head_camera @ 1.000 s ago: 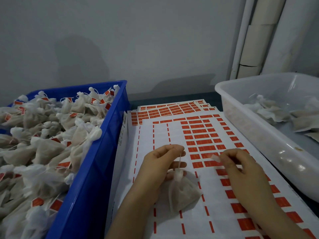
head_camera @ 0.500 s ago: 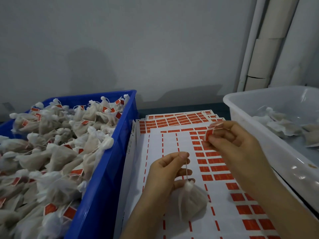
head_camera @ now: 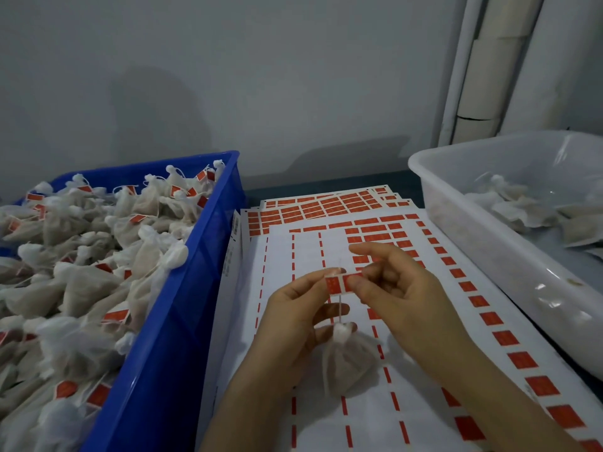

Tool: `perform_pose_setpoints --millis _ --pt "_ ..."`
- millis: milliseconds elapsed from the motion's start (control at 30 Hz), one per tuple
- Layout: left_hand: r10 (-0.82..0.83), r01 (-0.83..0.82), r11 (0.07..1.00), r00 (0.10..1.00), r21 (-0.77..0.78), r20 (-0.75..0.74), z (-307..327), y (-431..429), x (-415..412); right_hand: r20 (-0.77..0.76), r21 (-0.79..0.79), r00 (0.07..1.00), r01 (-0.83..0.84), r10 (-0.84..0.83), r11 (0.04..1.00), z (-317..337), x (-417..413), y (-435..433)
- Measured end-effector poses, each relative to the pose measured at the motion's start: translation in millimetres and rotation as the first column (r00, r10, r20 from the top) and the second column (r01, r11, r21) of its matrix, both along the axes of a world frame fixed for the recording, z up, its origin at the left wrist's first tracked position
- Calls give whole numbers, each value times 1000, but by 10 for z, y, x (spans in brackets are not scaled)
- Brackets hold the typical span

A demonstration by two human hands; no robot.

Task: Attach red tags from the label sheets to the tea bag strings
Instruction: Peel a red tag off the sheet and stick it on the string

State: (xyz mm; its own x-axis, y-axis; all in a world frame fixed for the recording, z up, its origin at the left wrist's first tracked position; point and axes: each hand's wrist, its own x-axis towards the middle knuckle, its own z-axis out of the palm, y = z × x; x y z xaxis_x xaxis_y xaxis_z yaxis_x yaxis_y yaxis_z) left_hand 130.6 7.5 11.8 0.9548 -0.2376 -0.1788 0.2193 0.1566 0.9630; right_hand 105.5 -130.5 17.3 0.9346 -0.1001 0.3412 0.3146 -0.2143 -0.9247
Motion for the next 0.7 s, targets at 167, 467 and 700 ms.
perform_pose_setpoints --millis 167,467,700 --pt "-27 27 1000 999 3 21 -6 -4 -11 5 24 1000 -3 3 1000 -21 5 -3" --pt "-40 39 999 998 28 51 -10 -12 -10 20 3 1000 8 -8 1000 -50 15 -5" --pt "-23 16 998 995 65 100 10 -44 -29 -3 25 999 51 -51 998 -60 27 -11"
